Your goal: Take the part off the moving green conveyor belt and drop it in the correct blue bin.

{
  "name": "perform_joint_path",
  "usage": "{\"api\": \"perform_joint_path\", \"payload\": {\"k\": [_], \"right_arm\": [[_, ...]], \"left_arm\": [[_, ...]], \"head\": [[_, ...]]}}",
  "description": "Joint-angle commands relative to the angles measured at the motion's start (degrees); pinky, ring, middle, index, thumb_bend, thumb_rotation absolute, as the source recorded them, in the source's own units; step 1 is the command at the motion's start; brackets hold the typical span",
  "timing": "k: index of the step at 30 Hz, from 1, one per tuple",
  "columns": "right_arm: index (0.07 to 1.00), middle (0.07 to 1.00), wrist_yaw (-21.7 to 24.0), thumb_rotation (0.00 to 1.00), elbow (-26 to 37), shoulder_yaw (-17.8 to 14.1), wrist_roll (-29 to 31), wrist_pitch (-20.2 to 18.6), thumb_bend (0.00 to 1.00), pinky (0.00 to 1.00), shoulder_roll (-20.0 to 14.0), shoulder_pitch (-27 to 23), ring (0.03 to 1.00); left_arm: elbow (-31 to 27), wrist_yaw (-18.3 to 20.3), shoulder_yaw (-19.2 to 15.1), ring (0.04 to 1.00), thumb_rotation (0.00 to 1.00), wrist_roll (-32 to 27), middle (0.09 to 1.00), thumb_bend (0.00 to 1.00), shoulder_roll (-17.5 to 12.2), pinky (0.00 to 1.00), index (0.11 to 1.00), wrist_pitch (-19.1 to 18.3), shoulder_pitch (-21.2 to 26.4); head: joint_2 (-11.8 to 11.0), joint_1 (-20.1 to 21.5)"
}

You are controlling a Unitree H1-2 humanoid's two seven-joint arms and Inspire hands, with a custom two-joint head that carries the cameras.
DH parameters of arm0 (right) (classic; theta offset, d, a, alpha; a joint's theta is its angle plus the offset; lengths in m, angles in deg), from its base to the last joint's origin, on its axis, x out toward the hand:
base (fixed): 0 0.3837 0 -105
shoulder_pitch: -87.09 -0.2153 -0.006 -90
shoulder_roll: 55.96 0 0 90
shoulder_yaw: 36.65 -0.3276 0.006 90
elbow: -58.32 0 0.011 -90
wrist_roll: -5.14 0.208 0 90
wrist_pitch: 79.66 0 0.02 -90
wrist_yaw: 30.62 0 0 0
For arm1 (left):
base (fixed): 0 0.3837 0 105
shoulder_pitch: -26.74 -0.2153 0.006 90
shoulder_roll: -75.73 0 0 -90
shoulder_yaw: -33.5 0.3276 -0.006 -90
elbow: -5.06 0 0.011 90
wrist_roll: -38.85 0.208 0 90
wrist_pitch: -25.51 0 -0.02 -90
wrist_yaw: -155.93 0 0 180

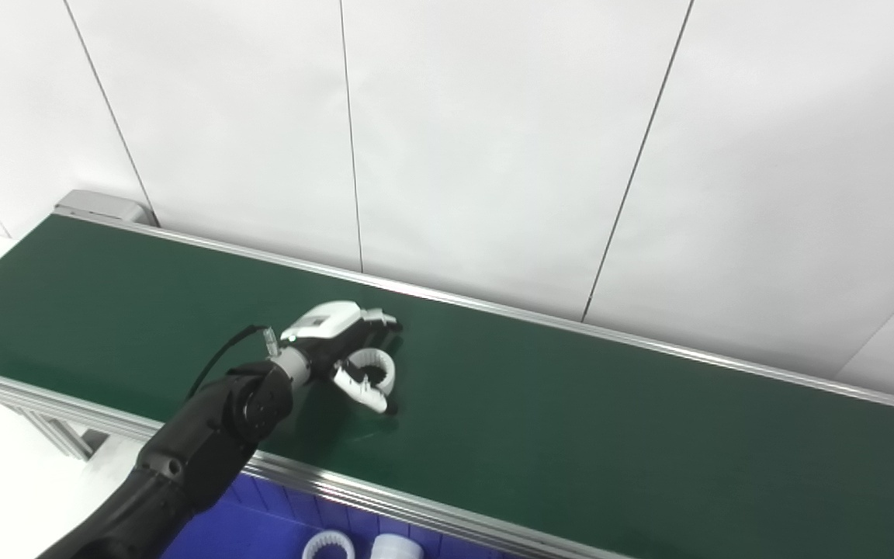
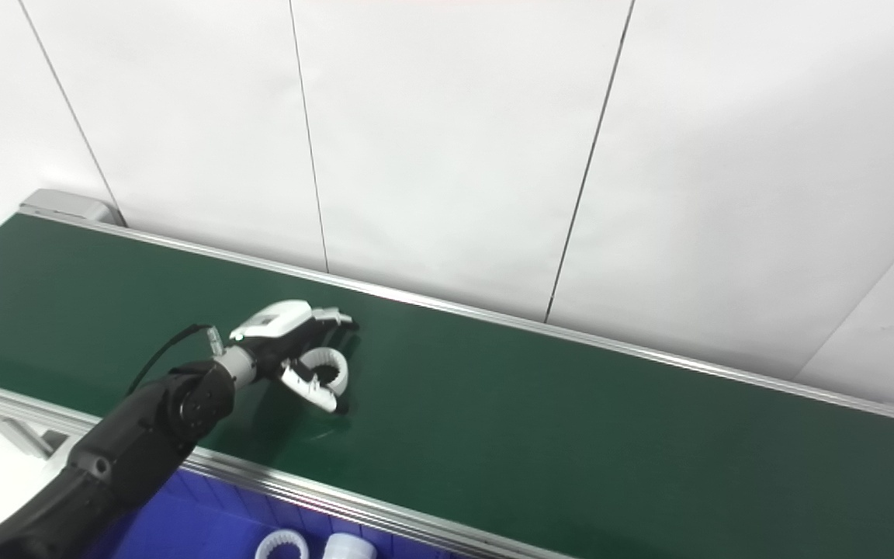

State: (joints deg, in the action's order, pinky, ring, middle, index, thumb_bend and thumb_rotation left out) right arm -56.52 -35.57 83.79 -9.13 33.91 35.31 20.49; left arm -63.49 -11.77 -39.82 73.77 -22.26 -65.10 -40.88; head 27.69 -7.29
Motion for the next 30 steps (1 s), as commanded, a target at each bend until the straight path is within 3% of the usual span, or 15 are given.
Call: {"api": "perform_joint_path", "payload": {"k": [1, 3, 4, 5, 6, 7, 19, 26, 30], "right_arm": [[0.850, 0.807, -0.69, 0.52, 1.74, 0.10, -0.15, 3.35, 0.87, 0.69, -0.12, 0.42, 0.793], [0.846, 0.798, -1.08, 0.51, 1.60, 0.24, -0.18, 3.35, 0.87, 0.69, -0.08, 0.31, 0.786], [0.846, 0.797, -1.21, 0.51, 1.66, 0.19, -0.34, 3.35, 0.87, 0.69, -0.03, 0.35, 0.785], [0.846, 0.795, -1.26, 0.51, 1.73, 0.13, -0.47, 3.35, 0.87, 0.69, 0.01, 0.40, 0.780], [0.845, 0.794, -1.26, 0.51, 1.84, 0.09, -0.36, 3.35, 0.87, 0.69, 0.06, 0.46, 0.779], [0.845, 0.793, -1.11, 0.51, 2.00, 0.04, -0.18, 3.35, 0.87, 0.69, 0.07, 0.51, 0.778], [0.853, 0.805, -1.69, 0.54, 2.03, 0.34, 0.66, 3.36, 0.86, 0.71, 0.21, 0.55, 0.783], [0.852, 0.803, -2.46, 0.55, 2.41, 0.45, -0.15, 3.36, 0.86, 0.71, 0.13, 0.74, 0.786], [0.856, 0.807, -2.86, 0.56, 2.66, 0.79, -0.43, 3.35, 0.86, 0.70, 0.04, 0.93, 0.787]], "left_arm": [[-1.26, 2.06, -0.17, 0.807, 0.19, -1.61, 0.862, 0.80, 0.21, 0.66, 0.812, -2.18, -0.22], [-2.13, 1.65, -0.42, 0.684, 0.04, -2.42, 0.786, 0.70, 0.67, 0.57, 0.747, -2.87, -0.71], [-2.57, 0.56, -0.90, 0.670, 0.02, -2.76, 0.777, 0.69, 1.35, 0.55, 0.740, -3.27, -1.17], [-2.87, -0.21, -1.20, 0.493, 0.01, -2.98, 0.563, 0.59, 1.80, 0.40, 0.615, -3.62, -1.46], [-3.17, -0.90, -1.24, 0.418, 0.00, -2.82, 0.475, 0.54, 2.08, 0.33, 0.563, -3.77, -1.71], [-3.39, -1.37, -1.09, 0.399, 0.00, -2.40, 0.453, 0.53, 2.25, 0.31, 0.550, -3.69, -1.89], [-5.87, -2.67, 2.63, 0.406, 0.00, 0.86, 0.504, 0.50, 1.23, 0.42, 0.521, -2.27, -2.67], [-4.21, -6.97, 3.83, 0.413, 0.00, 1.59, 0.515, 0.50, 1.64, 0.42, 0.512, 2.24, -3.68], [-6.94, -8.49, 2.77, 0.408, 0.00, 0.36, 0.511, 0.50, 2.04, 0.42, 0.521, 4.14, -5.10]], "head": [[0.06, -0.06], [0.09, -0.02], [0.14, 0.04], [0.21, 0.03], [0.23, 0.03], [0.33, 0.02], [0.52, -0.03], [1.02, 0.16], [1.34, 0.43]]}}
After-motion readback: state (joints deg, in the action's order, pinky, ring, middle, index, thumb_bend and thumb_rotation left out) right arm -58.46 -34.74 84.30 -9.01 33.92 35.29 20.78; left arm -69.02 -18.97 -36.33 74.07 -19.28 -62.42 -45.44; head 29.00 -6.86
